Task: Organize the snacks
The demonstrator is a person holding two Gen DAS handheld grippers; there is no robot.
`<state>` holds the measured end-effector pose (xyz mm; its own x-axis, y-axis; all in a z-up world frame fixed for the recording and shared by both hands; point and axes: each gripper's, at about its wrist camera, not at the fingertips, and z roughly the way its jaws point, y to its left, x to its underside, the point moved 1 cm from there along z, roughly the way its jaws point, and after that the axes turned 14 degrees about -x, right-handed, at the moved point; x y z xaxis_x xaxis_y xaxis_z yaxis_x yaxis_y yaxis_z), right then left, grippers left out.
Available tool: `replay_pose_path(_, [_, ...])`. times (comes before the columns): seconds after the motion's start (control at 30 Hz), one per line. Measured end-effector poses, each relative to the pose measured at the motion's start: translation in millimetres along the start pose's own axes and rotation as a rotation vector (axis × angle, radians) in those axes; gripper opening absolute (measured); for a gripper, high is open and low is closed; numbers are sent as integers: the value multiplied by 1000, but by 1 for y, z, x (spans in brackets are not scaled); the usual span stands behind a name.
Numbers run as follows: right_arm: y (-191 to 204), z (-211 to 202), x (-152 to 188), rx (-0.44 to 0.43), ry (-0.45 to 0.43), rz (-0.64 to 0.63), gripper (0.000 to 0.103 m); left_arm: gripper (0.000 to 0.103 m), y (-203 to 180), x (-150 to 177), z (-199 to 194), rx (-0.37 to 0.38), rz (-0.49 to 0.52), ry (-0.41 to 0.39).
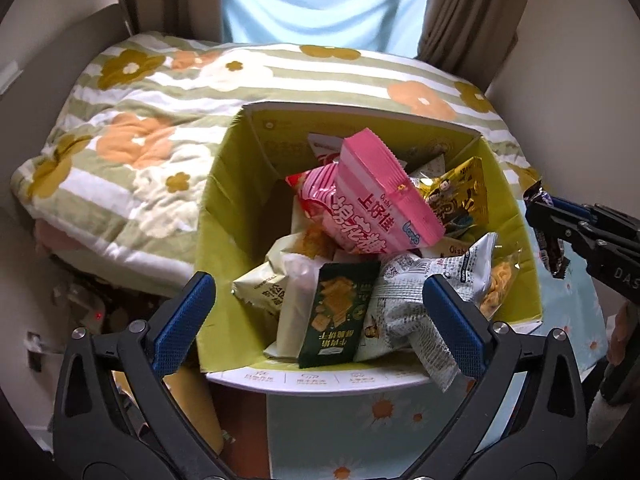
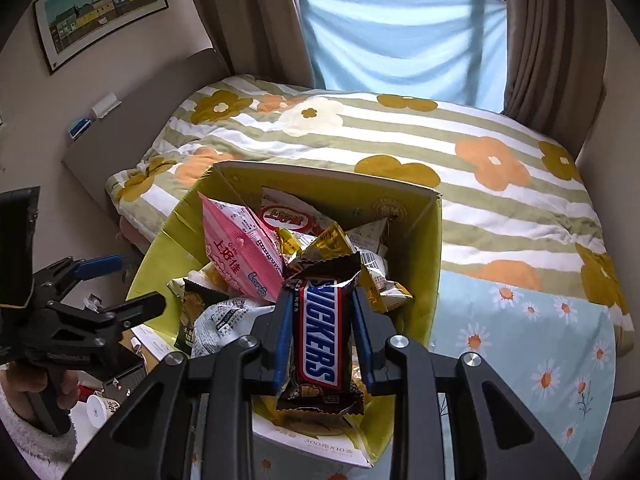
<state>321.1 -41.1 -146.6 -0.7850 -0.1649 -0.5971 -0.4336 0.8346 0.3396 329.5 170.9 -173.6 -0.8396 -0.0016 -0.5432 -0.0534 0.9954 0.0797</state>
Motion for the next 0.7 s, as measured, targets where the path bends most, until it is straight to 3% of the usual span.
replay_pose_path(0.1, [-1, 6, -5, -12, -1, 4, 26, 103, 4, -1, -5, -4, -14, -15])
replay_pose_path(0.17, [-2, 12, -8, -26, 5, 14, 32, 103, 4, -1, -7, -5, -17, -23])
replay_pose_path(0.23, [-5, 17, -7, -11, 17, 28, 72, 103, 4, 0, -8, -12, -12, -20])
replay_pose_path(0.33, [-4, 8, 1, -22, -29, 50, 77, 103, 2, 6, -7, -13, -2, -10])
replay_pose_path(0.4, [-6, 5, 11, 8, -27, 76, 85, 103, 1, 10, -4, -13, 5, 0])
replay_pose_path(0.7, [-7, -7, 18, 39, -61, 101, 86, 103, -5, 14, -11, -10, 33, -25])
